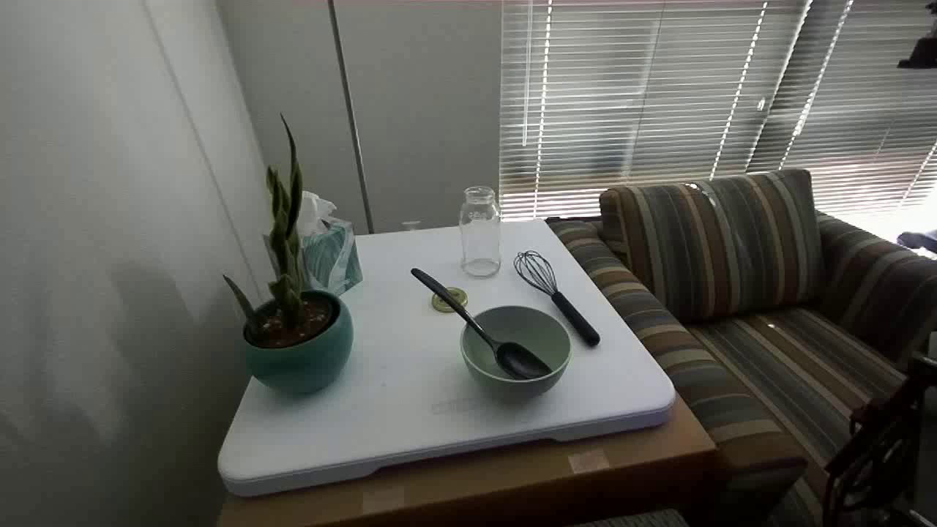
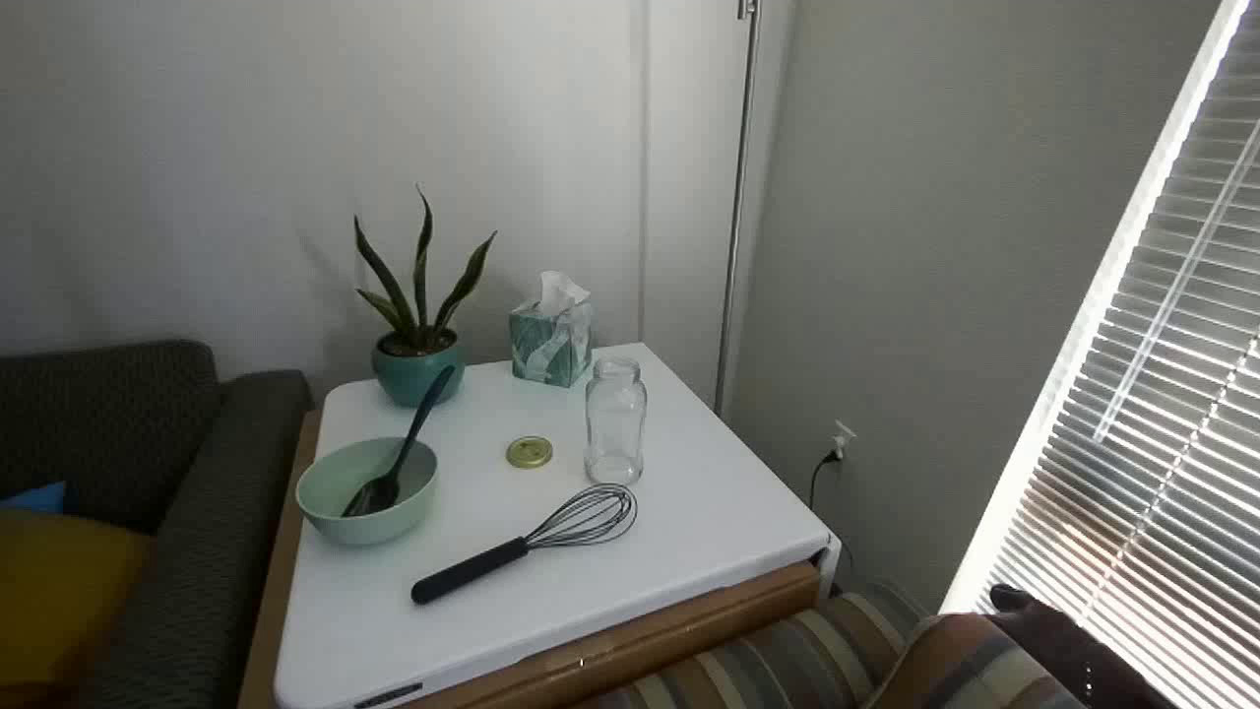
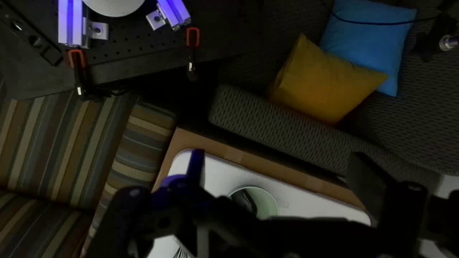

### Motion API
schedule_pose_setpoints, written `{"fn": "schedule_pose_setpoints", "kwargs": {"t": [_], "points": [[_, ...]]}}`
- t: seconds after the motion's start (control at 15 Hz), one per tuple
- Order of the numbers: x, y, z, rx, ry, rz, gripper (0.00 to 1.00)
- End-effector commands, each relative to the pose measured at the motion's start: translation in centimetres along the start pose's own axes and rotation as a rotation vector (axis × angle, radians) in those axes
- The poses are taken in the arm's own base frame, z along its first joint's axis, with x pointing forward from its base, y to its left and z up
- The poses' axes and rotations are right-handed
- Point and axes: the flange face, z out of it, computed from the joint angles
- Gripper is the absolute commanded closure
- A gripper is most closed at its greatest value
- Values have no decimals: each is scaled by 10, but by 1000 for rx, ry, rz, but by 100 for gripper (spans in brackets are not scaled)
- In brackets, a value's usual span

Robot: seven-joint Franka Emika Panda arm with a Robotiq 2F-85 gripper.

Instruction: Pick the lid on the table and put it on the bottle

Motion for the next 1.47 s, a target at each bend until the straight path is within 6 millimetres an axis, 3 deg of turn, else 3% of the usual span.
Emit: {"fn": "schedule_pose_setpoints", "kwargs": {"t": [0.0,1.13,1.27,1.4], "points": [[0,0,-1,-1,-1,0,0],[0,0,-1,-1,-1,0,0],[-4,-4,5,-33,35,16,0],[5,-8,15,-43,86,78,0]]}}
